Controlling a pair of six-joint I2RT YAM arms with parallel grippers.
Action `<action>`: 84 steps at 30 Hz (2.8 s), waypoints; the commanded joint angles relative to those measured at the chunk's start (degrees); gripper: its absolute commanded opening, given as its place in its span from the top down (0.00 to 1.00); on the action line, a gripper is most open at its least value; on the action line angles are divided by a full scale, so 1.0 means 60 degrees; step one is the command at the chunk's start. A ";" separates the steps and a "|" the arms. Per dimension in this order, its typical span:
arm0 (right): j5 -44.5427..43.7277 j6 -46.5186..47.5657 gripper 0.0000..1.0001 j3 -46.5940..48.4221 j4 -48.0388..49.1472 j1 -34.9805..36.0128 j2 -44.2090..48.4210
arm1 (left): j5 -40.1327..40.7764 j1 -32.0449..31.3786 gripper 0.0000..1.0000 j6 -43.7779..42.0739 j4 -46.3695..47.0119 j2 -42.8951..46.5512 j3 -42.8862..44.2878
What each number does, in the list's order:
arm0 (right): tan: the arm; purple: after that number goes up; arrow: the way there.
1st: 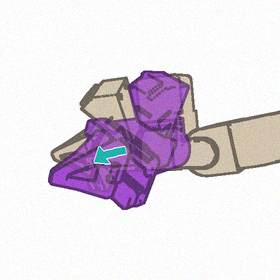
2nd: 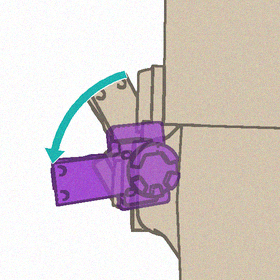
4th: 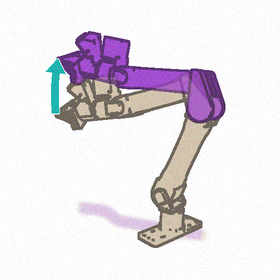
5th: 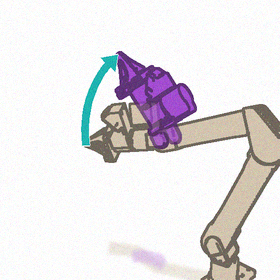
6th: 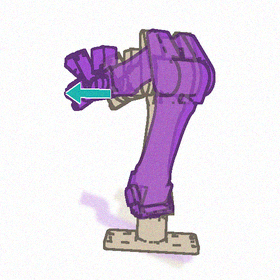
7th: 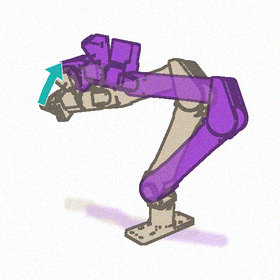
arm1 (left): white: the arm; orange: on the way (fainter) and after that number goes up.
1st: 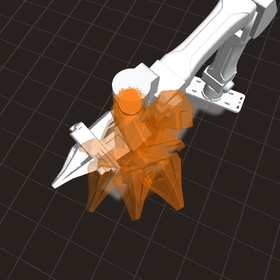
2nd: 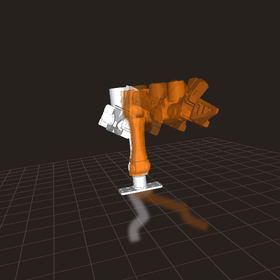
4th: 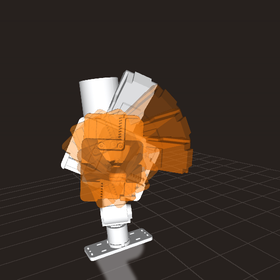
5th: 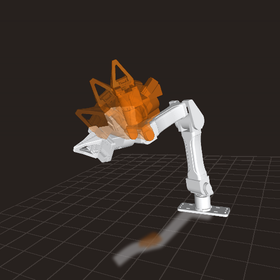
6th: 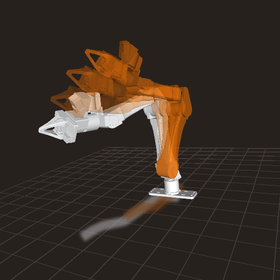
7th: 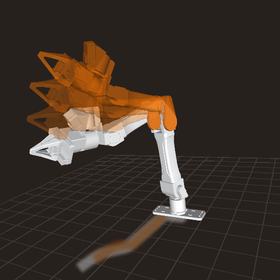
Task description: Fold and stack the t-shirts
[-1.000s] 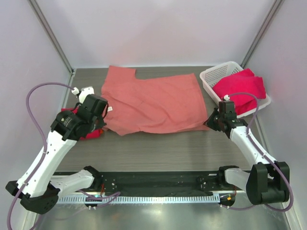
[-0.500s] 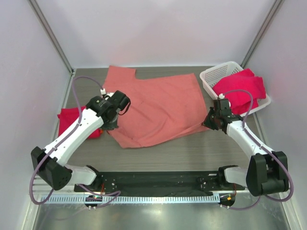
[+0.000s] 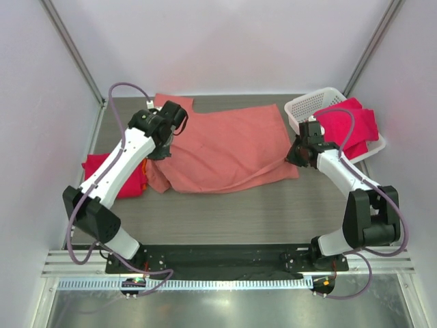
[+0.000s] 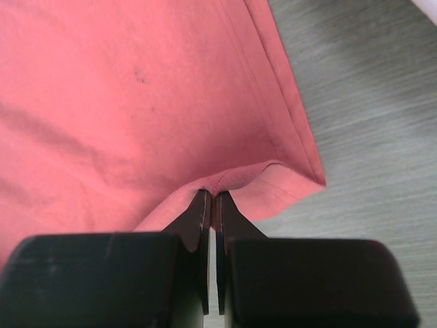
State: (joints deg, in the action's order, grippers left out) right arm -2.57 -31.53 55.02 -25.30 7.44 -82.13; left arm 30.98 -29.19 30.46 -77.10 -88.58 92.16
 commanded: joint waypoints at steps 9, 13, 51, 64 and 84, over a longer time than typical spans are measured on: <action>-0.0611 -0.0267 0.99 0.1288 0.0613 -0.0024 -0.1502 | 0.0637 0.0660 0.99 -0.0975 -0.0450 -0.2563 0.2671; -0.0715 -0.0370 0.99 0.1390 0.0774 -0.0112 -0.1707 | 0.0740 0.0836 0.99 -0.1121 -0.0670 -0.3209 0.3446; -0.0744 -0.1395 0.37 -0.0203 0.1858 -0.0449 0.0178 | -0.0211 0.1687 0.15 -0.0609 0.0525 -0.3802 0.4405; -0.1327 -0.4089 0.46 -0.4730 0.4477 -0.0435 0.2497 | -0.3537 0.1247 0.00 0.1938 0.5407 0.1707 -0.3489; -0.3655 -0.4605 0.99 -0.4848 0.4893 -0.0654 0.2259 | -0.1853 0.1276 0.05 0.5733 0.8205 0.5752 -0.8896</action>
State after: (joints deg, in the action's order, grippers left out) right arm -15.84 -61.84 26.20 7.09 4.19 -76.29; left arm 17.65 -21.69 60.05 -34.02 -55.66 42.26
